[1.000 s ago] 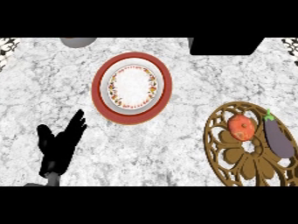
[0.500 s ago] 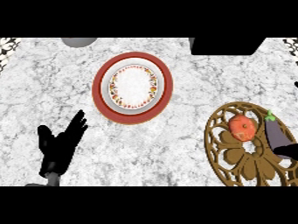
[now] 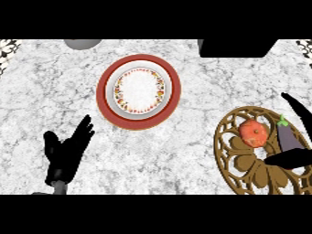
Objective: Pick the squash from the placemat and place it in the plate
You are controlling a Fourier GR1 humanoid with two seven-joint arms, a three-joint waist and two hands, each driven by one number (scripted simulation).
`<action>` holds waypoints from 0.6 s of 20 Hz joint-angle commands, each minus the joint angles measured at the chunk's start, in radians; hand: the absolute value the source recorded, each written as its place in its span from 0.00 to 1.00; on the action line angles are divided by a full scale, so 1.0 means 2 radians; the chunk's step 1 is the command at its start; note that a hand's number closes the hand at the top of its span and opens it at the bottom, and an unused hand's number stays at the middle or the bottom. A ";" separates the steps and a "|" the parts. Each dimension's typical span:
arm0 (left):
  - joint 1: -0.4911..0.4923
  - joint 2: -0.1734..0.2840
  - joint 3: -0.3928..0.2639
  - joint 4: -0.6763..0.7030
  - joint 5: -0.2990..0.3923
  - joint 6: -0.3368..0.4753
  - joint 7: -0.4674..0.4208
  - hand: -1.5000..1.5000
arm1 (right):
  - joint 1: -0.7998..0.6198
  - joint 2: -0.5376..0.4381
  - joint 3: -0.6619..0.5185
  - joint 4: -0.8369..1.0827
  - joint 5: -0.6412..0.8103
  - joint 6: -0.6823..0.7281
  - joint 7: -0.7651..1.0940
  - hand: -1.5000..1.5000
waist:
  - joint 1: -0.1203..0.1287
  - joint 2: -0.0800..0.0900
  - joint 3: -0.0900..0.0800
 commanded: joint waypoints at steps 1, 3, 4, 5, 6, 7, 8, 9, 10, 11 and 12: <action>0.021 0.011 0.003 -0.057 -0.003 -0.008 0.035 0.50 | -0.034 0.032 -0.013 0.019 0.011 0.035 0.028 0.00 | 0.002 0.000 0.000; -0.021 -0.011 0.016 -0.012 -0.015 0.004 0.033 0.50 | -0.018 0.055 -0.014 0.005 0.040 0.032 0.017 0.00 | -0.001 0.000 0.000; -0.028 -0.001 0.017 -0.022 -0.013 -0.001 0.059 0.50 | -0.014 0.062 -0.004 0.041 0.055 0.022 -0.019 0.00 | 0.000 0.000 0.000; -0.031 -0.001 0.035 0.038 -0.003 -0.029 -0.003 0.50 | -0.028 0.069 -0.005 0.090 0.062 0.018 -0.045 0.00 | 0.000 0.001 0.000; 0.017 -0.018 -0.004 -0.046 -0.029 0.007 0.037 0.50 | -0.022 0.082 0.003 0.030 0.084 0.017 0.012 0.00 | 0.001 0.000 0.000; 0.000 0.001 0.022 -0.032 -0.013 -0.018 0.039 0.50 | -0.035 0.074 -0.009 0.019 0.081 0.043 0.041 0.00 | 0.000 0.000 0.000; 0.005 -0.012 0.017 -0.006 -0.023 -0.017 0.009 0.50 | -0.038 0.075 -0.023 0.082 0.096 0.026 -0.025 0.00 | 0.001 0.000 0.000; -0.004 -0.011 0.024 -0.002 -0.016 -0.020 0.013 0.50 | -0.032 0.095 0.010 0.081 0.125 0.009 -0.002 0.00 | 0.001 0.000 0.000; -0.034 -0.030 0.021 0.005 -0.026 0.005 0.030 0.50 | -0.034 0.080 -0.004 0.069 0.123 0.025 0.007 0.00 | -0.001 0.000 0.000; 0.020 -0.012 0.014 -0.067 -0.020 -0.008 0.046 0.50 | -0.036 0.092 -0.008 0.100 0.131 0.018 -0.017 0.00 | 0.002 0.000 0.000; 0.010 -0.010 0.024 -0.014 -0.021 -0.027 0.007 0.50 | -0.028 0.110 0.014 0.042 0.151 0.018 0.053 0.00 | 0.000 0.000 0.000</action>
